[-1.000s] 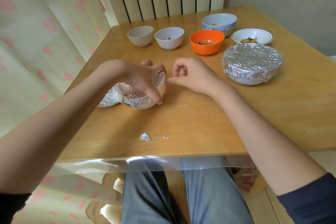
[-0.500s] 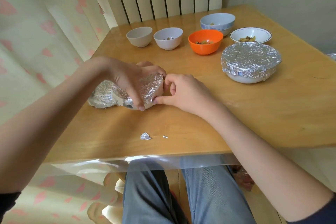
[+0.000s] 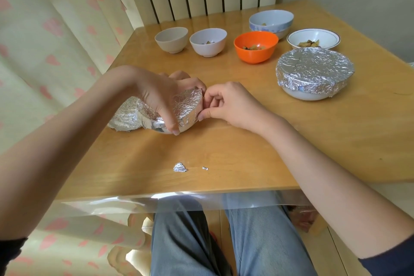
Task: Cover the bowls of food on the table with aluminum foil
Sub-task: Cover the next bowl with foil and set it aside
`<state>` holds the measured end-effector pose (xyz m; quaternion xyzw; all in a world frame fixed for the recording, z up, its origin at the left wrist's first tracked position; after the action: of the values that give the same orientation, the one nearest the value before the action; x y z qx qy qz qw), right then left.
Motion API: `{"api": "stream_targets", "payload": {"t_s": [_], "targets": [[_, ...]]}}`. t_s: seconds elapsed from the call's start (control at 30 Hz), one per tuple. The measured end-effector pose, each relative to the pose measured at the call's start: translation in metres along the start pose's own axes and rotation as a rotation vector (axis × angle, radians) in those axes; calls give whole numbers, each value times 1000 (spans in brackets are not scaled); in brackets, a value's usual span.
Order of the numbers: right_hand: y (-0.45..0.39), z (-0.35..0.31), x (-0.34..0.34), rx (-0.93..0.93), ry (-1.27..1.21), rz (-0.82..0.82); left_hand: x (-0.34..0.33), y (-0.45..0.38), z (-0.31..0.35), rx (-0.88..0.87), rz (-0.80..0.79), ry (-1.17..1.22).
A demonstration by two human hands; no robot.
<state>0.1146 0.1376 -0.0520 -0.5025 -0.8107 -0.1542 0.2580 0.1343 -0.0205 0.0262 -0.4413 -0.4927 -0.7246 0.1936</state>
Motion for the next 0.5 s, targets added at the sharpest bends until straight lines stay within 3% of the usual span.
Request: {"api": "stream_targets", "payload": {"t_s": [0.17, 0.37, 0.5], "targets": [[-9, -5, 6, 12, 40, -72, -1, 1, 0, -14, 10, 13], [-27, -17, 23, -19, 348, 48, -1, 2, 1, -11, 32, 23], [-35, -18, 24, -27, 365, 20, 0, 2, 3, 0, 29, 7]]}}
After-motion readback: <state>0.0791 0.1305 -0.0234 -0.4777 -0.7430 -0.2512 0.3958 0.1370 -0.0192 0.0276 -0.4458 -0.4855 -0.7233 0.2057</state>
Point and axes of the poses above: each hand's wrist, its own y-axis away from the middle knuckle, its own x-axis out of the back of the hand, z = x × y, the point moved 2 cm from there along -y, towards the middle knuckle, and after that the axes turned 15 degrees about -x, right-handed, at the moved point
